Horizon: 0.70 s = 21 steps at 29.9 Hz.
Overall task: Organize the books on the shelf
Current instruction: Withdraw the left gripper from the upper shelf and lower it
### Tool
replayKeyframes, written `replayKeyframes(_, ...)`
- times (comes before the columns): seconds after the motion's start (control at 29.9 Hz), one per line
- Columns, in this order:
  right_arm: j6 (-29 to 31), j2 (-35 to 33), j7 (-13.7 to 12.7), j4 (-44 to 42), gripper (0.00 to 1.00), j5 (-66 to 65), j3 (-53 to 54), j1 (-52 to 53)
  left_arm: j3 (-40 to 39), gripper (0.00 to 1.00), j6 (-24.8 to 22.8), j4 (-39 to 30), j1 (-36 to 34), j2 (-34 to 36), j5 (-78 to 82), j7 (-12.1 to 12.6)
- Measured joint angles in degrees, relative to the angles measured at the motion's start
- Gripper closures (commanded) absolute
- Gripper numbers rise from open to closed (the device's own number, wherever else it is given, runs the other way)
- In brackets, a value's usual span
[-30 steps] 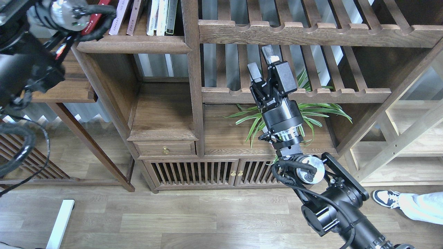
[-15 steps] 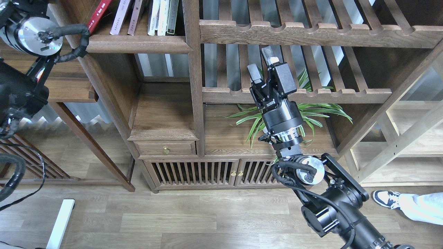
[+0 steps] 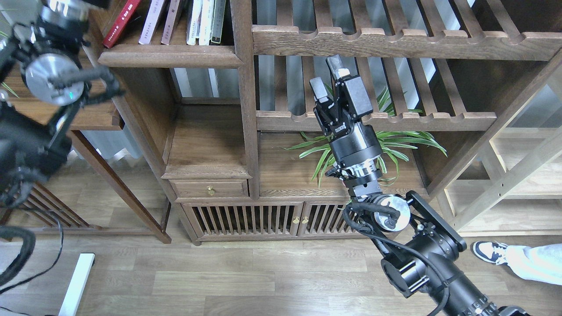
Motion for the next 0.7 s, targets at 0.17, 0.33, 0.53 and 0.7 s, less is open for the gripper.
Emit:
replayKeyframes(0.17, -0.5, 0.0, 0.0, 0.2, 0.07, 0.0, 0.0, 0.3, -0.7, 0.02, -0.5, -5.2, 4.4, -0.8, 0.0, -0.4)
replayKeyframes(0.33, -0.6, 0.0, 0.0, 0.2, 0.07, 0.0, 0.0, 1.1, -0.7, 0.02, -1.1, -8.7, 9.5, -4.1, 0.0, 0.0)
replayKeyframes(0.53, -0.8, 0.0, 0.0, 0.2, 0.07, 0.0, 0.0, 2.9, 0.5, 0.02, -1.1, -11.2, 14.5, -7.6, 1.0, 1.3)
replayKeyframes(0.7, -1.7, 0.0, 0.0, 0.2, 0.07, 0.0, 0.8, 4.4, 1.9, 0.02, -1.4, -11.3, 16.8, -9.9, 1.3, 1.7)
